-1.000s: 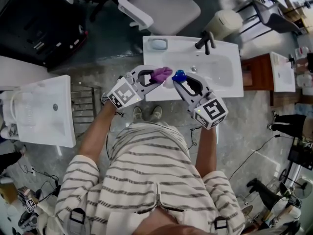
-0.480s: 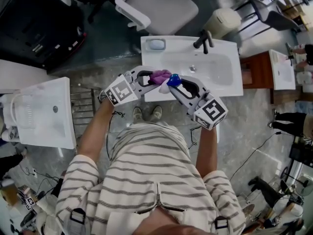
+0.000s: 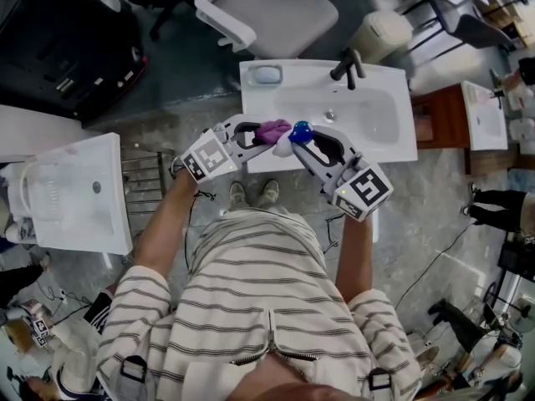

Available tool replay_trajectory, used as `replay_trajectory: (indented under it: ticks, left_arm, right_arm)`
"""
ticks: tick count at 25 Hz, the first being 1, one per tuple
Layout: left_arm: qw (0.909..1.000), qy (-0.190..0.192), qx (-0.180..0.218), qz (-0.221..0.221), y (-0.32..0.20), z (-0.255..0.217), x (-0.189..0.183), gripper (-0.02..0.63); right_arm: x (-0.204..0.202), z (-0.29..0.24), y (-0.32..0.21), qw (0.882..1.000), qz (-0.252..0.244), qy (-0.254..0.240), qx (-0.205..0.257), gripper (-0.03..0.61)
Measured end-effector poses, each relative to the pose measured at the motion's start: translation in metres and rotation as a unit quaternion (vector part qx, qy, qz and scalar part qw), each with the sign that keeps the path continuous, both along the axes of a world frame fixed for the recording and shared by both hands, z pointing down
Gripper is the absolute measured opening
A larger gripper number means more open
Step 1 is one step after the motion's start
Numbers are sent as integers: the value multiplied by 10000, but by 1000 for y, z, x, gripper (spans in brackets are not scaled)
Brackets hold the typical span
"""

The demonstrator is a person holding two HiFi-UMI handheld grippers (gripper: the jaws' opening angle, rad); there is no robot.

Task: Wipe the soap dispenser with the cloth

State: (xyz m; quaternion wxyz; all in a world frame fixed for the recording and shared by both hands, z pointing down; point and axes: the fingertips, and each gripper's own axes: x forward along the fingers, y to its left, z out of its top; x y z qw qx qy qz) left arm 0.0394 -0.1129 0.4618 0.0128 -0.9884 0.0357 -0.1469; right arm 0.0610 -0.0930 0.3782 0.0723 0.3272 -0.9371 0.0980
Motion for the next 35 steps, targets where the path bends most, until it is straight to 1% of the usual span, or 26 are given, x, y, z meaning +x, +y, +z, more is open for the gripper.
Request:
replay_trajectory:
  ticks: [6,11,17,21,26,31,35]
  left_arm:
    - [9987,57,-248,-435,-6,0,1,126]
    - [9965,101,-280,-785,-12,-2,-3,126]
    - [9927,161,-252,-1168,-17,-8,-6,126]
    - [9905,182,-243,-1338,-20,-10,-7,126]
    - [9879,272,-286,-1499,-20,-13,-5,126]
    - [9851,427,-410,-1617,-20,-14,1,127]
    - [9829,399,-435,-1744,-18,-10,6,127]
  right_arm:
    - [8,0,-9,9992,396,-23,-22,130]
    - [16,0,-17,9961,877,-72,-29,130]
    - [22,-1,-25,9911,1314,-182,76,130]
    - [25,0,-31,9872,1578,-194,85,130]
    - [34,6,-39,9810,1929,-8,196,130]
    - [50,9,-50,9716,2350,-105,270,130]
    - [54,14,-56,9689,2446,-42,362,130]
